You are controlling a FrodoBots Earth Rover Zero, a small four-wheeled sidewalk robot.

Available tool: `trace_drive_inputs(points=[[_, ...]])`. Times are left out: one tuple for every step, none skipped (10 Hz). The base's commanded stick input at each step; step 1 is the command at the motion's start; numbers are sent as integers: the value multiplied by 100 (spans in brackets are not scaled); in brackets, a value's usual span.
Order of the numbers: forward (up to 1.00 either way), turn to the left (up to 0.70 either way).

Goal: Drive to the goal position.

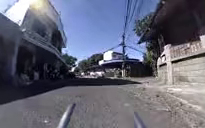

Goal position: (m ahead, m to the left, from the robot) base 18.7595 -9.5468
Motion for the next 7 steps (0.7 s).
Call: trace_drive_inputs(points=[[100, 0], [100, 0], [100, 0], [100, 2], [100, 13], [100, 0], [100, -32]])
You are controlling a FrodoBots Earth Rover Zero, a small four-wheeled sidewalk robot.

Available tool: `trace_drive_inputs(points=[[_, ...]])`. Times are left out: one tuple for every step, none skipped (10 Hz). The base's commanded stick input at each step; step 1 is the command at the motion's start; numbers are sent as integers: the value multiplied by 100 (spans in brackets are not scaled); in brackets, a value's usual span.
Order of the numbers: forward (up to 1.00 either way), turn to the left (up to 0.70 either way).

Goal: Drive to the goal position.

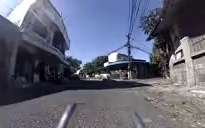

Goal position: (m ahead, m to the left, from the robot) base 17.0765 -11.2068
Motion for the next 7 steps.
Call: trace_drive_inputs(points=[[100, -40], [100, -40], [100, -37], [100, -4], [100, 2], [100, 10], [100, 10]])
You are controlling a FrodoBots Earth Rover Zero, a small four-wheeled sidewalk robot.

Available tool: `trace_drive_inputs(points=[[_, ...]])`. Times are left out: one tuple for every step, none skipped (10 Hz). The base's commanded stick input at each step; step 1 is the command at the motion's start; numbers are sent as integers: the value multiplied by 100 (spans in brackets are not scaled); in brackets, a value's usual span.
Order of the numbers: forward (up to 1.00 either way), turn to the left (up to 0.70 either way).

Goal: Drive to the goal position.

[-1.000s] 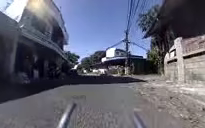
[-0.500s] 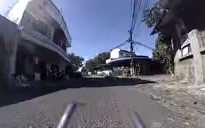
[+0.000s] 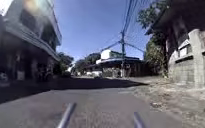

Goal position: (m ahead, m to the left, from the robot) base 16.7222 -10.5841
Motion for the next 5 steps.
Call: trace_drive_inputs(points=[[100, 11], [100, 14], [100, 0], [100, 3], [100, 4]])
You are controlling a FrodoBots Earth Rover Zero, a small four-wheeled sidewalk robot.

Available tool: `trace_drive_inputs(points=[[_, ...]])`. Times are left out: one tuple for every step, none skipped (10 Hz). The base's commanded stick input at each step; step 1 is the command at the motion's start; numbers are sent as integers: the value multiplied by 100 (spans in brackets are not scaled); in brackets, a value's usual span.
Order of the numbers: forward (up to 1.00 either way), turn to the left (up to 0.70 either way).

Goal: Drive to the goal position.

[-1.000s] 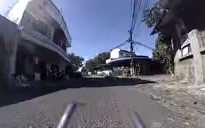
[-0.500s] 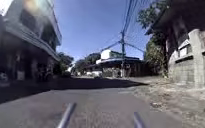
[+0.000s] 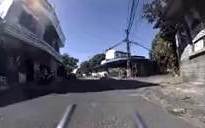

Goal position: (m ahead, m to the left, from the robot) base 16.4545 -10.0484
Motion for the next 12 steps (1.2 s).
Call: trace_drive_inputs(points=[[100, 3], [100, 8], [100, -10], [100, -28], [100, -40], [100, -40], [100, -40], [100, -40], [100, -38], [100, -36], [100, -28], [100, 5]])
